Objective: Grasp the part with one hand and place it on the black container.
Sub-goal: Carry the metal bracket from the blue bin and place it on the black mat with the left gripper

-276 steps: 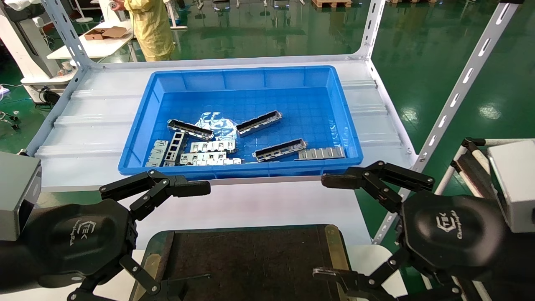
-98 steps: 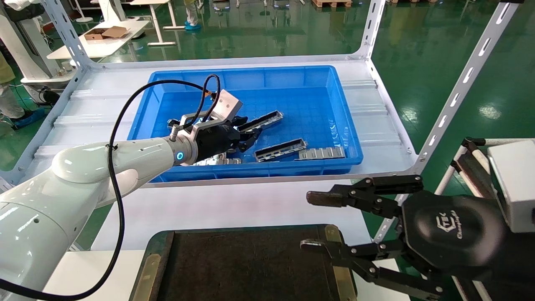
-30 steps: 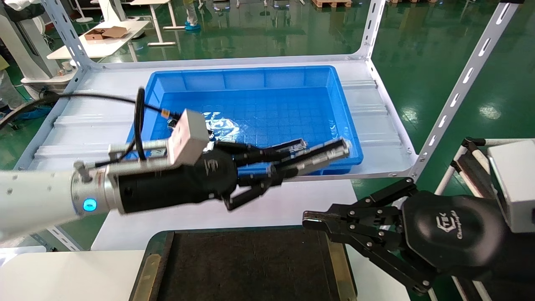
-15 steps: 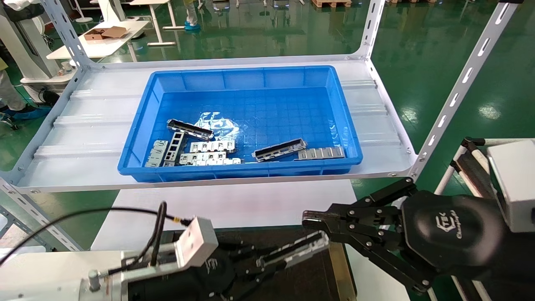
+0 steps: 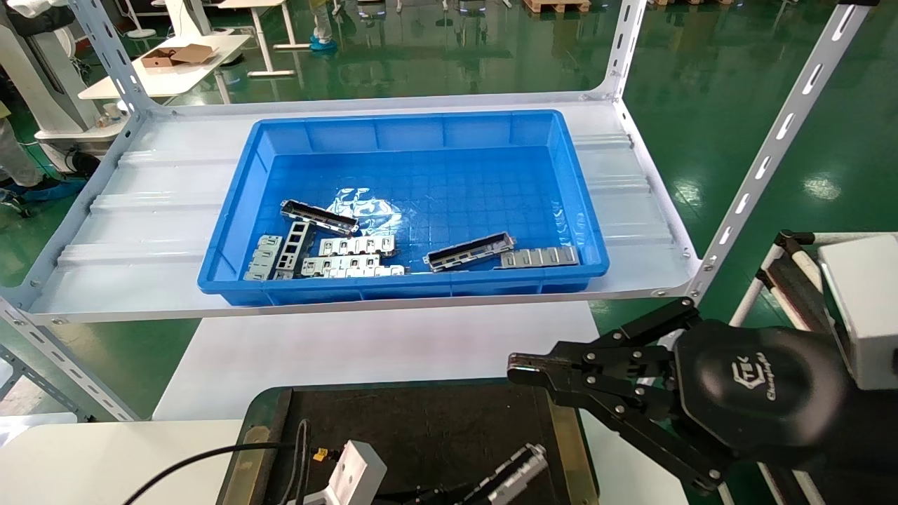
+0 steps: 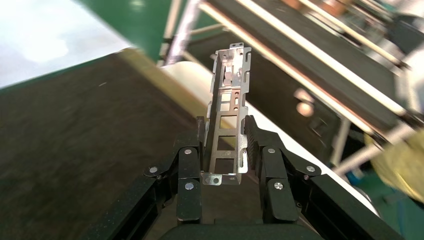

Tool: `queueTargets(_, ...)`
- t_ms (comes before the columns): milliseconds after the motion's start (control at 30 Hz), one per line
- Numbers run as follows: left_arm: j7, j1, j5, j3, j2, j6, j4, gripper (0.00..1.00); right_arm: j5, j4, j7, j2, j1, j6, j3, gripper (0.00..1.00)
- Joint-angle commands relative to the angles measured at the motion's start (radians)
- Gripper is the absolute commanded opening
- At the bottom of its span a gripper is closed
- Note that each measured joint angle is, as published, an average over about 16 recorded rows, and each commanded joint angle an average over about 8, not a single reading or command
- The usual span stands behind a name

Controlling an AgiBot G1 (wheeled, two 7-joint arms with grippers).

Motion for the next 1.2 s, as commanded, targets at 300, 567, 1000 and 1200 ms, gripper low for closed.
queueTargets(300, -0.024, 0.098, 0.007, 0.004, 0.130, -0.397, 0.000, 0.00, 0.000, 0.000, 0.000, 0.000, 0.000, 0.000, 0.000, 0.00)
queueTargets(567, -0.023, 0.130, 0.000, 0.012, 0.226, -0.663, -0.002, 0.00, 0.000, 0.000, 0.000, 0.000, 0.000, 0.000, 0.000, 0.00)
queueTargets(1000, 0.037, 0.122, -0.073, 0.050, 0.362, -0.998, -0.003, 0.00, 0.000, 0.000, 0.000, 0.000, 0.000, 0.000, 0.000, 0.00)
queueTargets(1200, 0.110, 0.095, -0.167, 0.087, 0.405, -1.132, -0.004, 0.00, 0.000, 0.000, 0.000, 0.000, 0.000, 0.000, 0.000, 0.00)
